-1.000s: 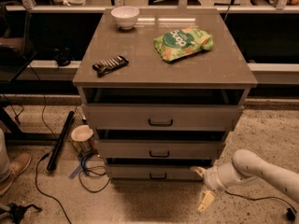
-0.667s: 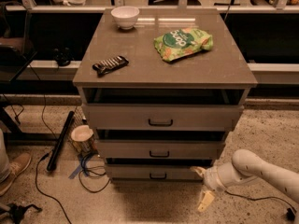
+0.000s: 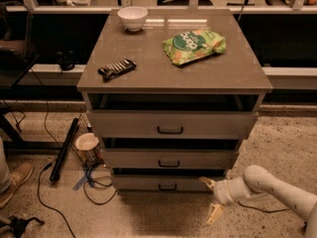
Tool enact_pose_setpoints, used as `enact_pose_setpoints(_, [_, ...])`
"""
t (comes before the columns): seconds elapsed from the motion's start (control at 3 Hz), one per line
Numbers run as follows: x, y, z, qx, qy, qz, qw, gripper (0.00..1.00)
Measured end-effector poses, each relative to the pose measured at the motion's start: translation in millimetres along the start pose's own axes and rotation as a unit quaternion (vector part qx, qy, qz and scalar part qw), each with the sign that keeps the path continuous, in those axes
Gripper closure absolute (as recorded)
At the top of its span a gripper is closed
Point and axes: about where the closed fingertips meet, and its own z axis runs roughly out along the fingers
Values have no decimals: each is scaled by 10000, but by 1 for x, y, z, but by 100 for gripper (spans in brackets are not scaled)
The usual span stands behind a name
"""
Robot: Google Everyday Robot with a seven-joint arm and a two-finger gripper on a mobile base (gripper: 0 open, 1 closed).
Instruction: Open bottom drawer
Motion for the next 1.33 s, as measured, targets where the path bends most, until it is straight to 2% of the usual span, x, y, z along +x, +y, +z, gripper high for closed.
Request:
enact_pose_setpoints(0.33, [18,-11,20,93,-4,-154,9998,0])
enact_pose_setpoints(0.67, [17,-11,20,93,-4,-154,9998,0])
enact_pose_setpoints(1.0, [29,-19,35,92,48,-320,9994,0])
enact_pose_setpoints(1.33, [47,-32,53,194,243,-613,9976,0])
